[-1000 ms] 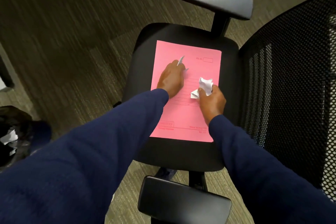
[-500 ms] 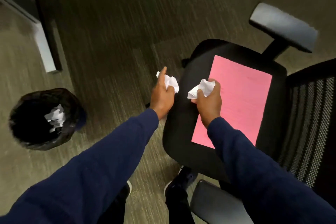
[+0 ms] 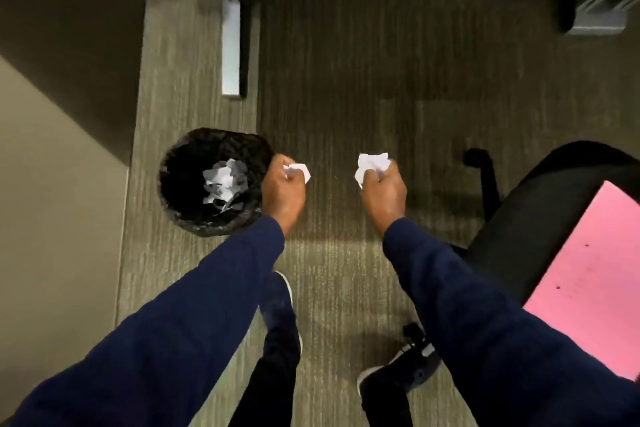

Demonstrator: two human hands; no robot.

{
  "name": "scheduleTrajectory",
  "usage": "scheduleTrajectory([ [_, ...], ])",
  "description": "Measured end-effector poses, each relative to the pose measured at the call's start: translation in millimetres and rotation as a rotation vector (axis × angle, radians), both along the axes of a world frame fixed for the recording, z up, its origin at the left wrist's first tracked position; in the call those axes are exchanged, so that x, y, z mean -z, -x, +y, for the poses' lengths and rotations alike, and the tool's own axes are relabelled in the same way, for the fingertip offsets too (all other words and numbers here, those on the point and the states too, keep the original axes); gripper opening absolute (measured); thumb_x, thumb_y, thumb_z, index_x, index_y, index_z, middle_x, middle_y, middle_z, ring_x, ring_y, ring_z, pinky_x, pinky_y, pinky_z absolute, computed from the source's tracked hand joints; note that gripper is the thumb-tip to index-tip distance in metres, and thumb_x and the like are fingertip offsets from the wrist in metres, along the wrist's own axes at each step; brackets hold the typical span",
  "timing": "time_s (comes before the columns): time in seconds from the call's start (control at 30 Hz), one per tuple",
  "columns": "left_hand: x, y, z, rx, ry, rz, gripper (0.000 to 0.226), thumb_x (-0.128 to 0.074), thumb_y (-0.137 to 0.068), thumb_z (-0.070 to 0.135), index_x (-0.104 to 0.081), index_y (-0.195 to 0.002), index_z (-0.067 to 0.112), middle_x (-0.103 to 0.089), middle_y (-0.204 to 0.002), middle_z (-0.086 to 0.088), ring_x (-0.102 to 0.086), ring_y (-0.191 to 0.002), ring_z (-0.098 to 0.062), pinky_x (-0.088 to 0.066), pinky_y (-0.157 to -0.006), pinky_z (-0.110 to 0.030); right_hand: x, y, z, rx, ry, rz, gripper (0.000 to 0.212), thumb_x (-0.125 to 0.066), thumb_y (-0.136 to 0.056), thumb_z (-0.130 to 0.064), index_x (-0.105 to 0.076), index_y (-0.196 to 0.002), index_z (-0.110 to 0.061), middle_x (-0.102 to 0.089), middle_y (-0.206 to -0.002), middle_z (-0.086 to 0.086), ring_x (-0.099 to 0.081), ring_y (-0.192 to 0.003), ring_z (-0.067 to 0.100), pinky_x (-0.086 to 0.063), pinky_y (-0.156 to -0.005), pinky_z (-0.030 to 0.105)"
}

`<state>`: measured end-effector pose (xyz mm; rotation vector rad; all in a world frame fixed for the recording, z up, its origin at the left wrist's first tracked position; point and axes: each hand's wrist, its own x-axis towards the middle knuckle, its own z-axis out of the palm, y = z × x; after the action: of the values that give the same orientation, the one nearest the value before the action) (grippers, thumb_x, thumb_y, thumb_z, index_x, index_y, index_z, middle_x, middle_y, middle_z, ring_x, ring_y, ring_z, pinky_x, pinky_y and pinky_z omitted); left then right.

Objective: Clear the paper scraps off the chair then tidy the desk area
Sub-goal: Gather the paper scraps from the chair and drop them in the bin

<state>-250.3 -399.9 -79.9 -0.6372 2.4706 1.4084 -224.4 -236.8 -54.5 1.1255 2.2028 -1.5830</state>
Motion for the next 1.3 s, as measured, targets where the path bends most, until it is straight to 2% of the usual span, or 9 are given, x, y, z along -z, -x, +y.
scheduleTrajectory([
  [0.23,30.7,6.5,-119.3,-0.225,0.023,-0.117,0.026,-0.041,-0.101,0.014,-0.057,-0.12,0.005,-0.063,-0.109,-0.012,-0.06,-0.097,-0.03,-0.051,-0.086,-0.039,31.4,42.8,-118.6,-0.247,0.024,-0.045,0.032,-0.042,-0.099,-0.018,-0.065,-0.118,-0.006,-0.069,-0.112,0.007,-0.062,-0.098,0.021,-0.043,-0.081,0.024],
  [0.4,58.6,7.2,-173.5,-0.43,-0.099,-0.211,0.018,-0.041,-0.096,0.012,-0.054,-0.107,0.015,-0.062,-0.097,-0.002,-0.056,-0.075,-0.017,-0.042,-0.055,-0.025,64.1,58.2,-184.1,-0.429,0.043,-0.157,0.026,-0.043,-0.093,-0.017,-0.062,-0.078,-0.009,-0.069,-0.086,0.011,-0.063,-0.081,0.026,-0.047,-0.074,0.028],
  [0.53,77.9,9.5,-197.4,-0.553,-0.224,-0.274,0.023,-0.041,-0.093,0.006,-0.051,-0.111,0.016,-0.059,-0.091,-0.004,-0.052,-0.061,-0.017,-0.041,-0.043,-0.022,84.9,64.2,-221.1,-0.506,0.006,-0.277,0.032,-0.043,-0.101,-0.017,-0.065,-0.11,0.005,-0.067,-0.116,0.022,-0.062,-0.108,0.037,-0.043,-0.081,0.028],
  [0.73,94.1,14.3,-214.8,-0.615,-0.339,-0.266,0.031,-0.042,-0.092,-0.002,-0.049,-0.117,0.015,-0.058,-0.109,-0.009,-0.061,-0.08,-0.02,-0.06,-0.063,-0.037,99.9,73.6,-255.3,-0.528,0.069,-0.346,0.037,-0.042,-0.099,-0.013,-0.052,-0.133,0.002,-0.061,-0.125,0.021,-0.057,-0.121,0.042,-0.047,-0.105,0.046],
  [0.83,96.1,17.5,-218.1,-0.624,-0.376,-0.243,0.026,-0.045,-0.095,0.001,-0.048,-0.116,0.017,-0.057,-0.103,0.0,-0.062,-0.083,-0.018,-0.058,-0.055,-0.026,100.0,77.9,-262.3,-0.562,0.105,-0.355,0.045,-0.043,-0.098,-0.012,-0.042,-0.142,-0.006,-0.056,-0.136,0.022,-0.053,-0.126,0.044,-0.045,-0.107,0.051],
  [0.93,96.2,19.7,-223.0,-0.614,-0.42,-0.247,0.033,-0.049,-0.095,0.006,-0.049,-0.123,0.023,-0.06,-0.11,0.0,-0.065,-0.088,-0.019,-0.059,-0.057,-0.029,100.7,79.9,-264.8,-0.646,0.13,-0.371,0.045,-0.046,-0.097,-0.017,-0.044,-0.142,-0.01,-0.059,-0.135,0.021,-0.055,-0.125,0.04,-0.045,-0.107,0.051],
  [1.03,94.5,22.4,-225.2,-0.59,-0.427,-0.284,0.055,-0.048,-0.093,0.015,-0.039,-0.144,0.034,-0.064,-0.123,-0.004,-0.068,-0.102,-0.025,-0.061,-0.084,-0.05,99.2,78.5,-262.3,-0.666,0.143,-0.371,0.04,-0.049,-0.095,-0.025,-0.054,-0.132,-0.01,-0.066,-0.124,0.02,-0.06,-0.117,0.038,-0.048,-0.103,0.052],
  [1.17,84.5,22.5,-220.6,-0.557,-0.444,-0.292,0.065,-0.044,-0.095,0.021,-0.024,-0.155,0.038,-0.06,-0.135,-0.005,-0.063,-0.117,-0.027,-0.053,-0.098,-0.054,96.3,73.7,-255.9,-0.635,0.163,-0.354,0.036,-0.052,-0.09,-0.025,-0.063,-0.115,-0.001,-0.067,-0.116,0.026,-0.063,-0.107,0.04,-0.05,-0.099,0.055],
  [1.3,70.3,19.2,-209.0,-0.559,-0.445,-0.288,0.047,-0.043,-0.096,0.019,-0.044,-0.14,0.035,-0.06,-0.131,-0.01,-0.061,-0.116,-0.032,-0.058,-0.083,-0.041,81.8,64.1,-242.6,-0.572,0.217,-0.303,0.042,-0.054,-0.084,-0.03,-0.06,-0.124,-0.017,-0.068,-0.12,0.015,-0.064,-0.112,0.034,-0.051,-0.101,0.052],
])
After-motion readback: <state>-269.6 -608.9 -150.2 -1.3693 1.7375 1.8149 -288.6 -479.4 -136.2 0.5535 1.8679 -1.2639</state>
